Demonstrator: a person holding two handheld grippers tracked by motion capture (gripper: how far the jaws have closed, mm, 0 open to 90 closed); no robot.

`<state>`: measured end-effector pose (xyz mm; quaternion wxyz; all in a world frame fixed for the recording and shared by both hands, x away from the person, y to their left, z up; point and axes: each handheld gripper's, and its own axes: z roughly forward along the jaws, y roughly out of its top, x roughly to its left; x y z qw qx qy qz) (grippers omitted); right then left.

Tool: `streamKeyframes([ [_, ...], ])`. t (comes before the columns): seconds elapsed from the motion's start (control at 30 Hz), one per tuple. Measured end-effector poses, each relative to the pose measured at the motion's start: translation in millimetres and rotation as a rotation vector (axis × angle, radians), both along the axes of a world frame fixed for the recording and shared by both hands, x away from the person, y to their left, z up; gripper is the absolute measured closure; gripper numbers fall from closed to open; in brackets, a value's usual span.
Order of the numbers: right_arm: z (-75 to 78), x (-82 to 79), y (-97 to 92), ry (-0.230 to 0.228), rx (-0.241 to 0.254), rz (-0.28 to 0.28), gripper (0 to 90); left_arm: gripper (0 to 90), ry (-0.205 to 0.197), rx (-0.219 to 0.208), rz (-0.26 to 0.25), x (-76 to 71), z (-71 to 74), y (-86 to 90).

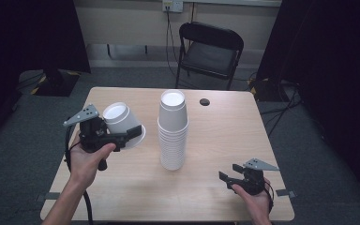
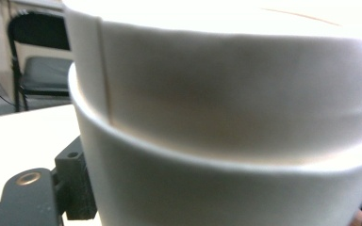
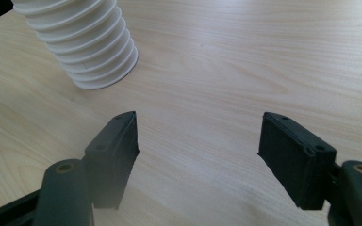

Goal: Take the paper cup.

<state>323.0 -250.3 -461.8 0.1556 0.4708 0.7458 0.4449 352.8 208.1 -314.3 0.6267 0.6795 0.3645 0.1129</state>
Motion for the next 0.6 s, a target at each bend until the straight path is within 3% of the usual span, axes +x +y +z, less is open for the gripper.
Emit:
streamKeyframes([
  [0.3, 4.0, -4.1, 10.1, -0.018, 0.005, 0.031, 29.8, 15.3, 0.047, 0.003, 0.007, -10.6, -23.4, 3.2],
  [0.6, 7.0, -7.8, 18.9, -0.036, -0.009, 0.071, 31.1, 15.4, 0.103, 0.021, 0.007, -13.4, -43.5, -4.6],
])
